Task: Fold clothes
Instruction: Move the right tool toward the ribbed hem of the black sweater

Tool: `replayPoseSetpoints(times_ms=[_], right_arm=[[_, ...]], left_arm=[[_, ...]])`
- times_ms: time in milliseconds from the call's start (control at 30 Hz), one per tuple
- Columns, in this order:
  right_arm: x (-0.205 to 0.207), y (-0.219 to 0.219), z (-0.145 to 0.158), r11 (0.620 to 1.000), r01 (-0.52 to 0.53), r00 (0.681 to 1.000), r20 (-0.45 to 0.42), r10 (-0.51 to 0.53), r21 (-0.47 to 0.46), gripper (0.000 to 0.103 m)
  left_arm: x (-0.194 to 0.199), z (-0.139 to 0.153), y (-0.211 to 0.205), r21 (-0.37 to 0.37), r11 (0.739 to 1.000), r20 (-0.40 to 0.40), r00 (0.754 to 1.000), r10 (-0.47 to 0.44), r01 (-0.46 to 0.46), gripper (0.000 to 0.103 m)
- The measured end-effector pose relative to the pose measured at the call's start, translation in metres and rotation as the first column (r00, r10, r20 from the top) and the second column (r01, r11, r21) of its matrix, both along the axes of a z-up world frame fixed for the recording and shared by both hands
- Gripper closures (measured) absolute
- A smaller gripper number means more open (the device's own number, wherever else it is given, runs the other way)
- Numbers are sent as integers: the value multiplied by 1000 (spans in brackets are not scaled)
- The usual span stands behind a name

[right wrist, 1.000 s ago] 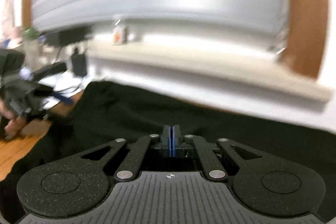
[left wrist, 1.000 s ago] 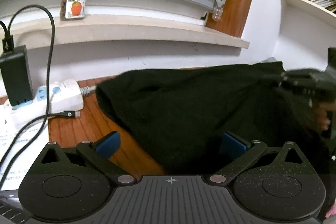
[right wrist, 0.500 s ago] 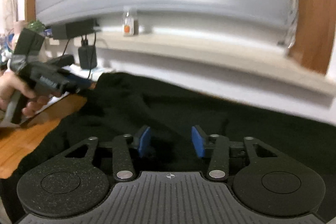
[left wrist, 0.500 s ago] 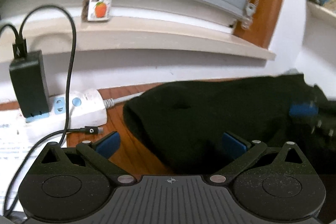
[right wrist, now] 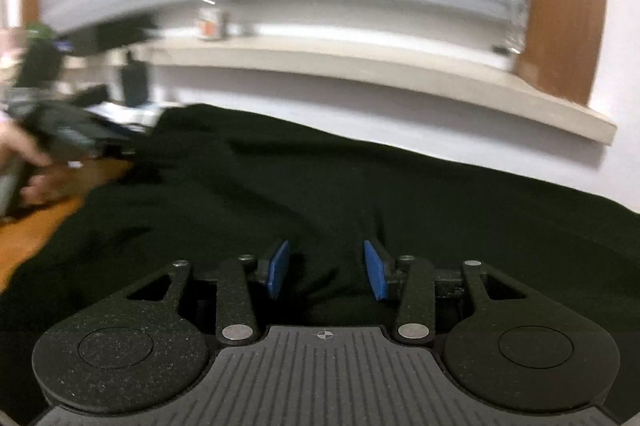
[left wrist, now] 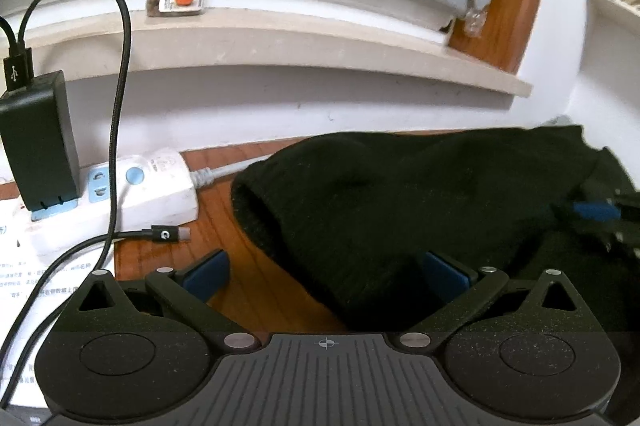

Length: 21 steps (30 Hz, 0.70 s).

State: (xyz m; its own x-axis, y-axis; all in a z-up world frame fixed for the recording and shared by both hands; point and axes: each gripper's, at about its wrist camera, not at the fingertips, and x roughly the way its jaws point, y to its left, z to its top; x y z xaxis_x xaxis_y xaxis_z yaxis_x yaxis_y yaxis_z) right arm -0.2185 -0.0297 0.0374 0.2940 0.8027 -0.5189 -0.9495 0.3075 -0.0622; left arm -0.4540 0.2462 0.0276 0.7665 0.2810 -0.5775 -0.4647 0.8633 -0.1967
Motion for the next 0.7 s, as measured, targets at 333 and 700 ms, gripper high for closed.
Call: replayPoseSetpoints(times_ms=[333,700], right_arm=[[-66,-43,8,996,-73,997,34,71,52,61],[-71,-28,-12,998,-61,998,-7,61,-33,62]], left_arm=[[3,10,-50,99,989,-9,994,-110,110,4],[13,-2,-42,62,993,-37,995,-95,97,4]])
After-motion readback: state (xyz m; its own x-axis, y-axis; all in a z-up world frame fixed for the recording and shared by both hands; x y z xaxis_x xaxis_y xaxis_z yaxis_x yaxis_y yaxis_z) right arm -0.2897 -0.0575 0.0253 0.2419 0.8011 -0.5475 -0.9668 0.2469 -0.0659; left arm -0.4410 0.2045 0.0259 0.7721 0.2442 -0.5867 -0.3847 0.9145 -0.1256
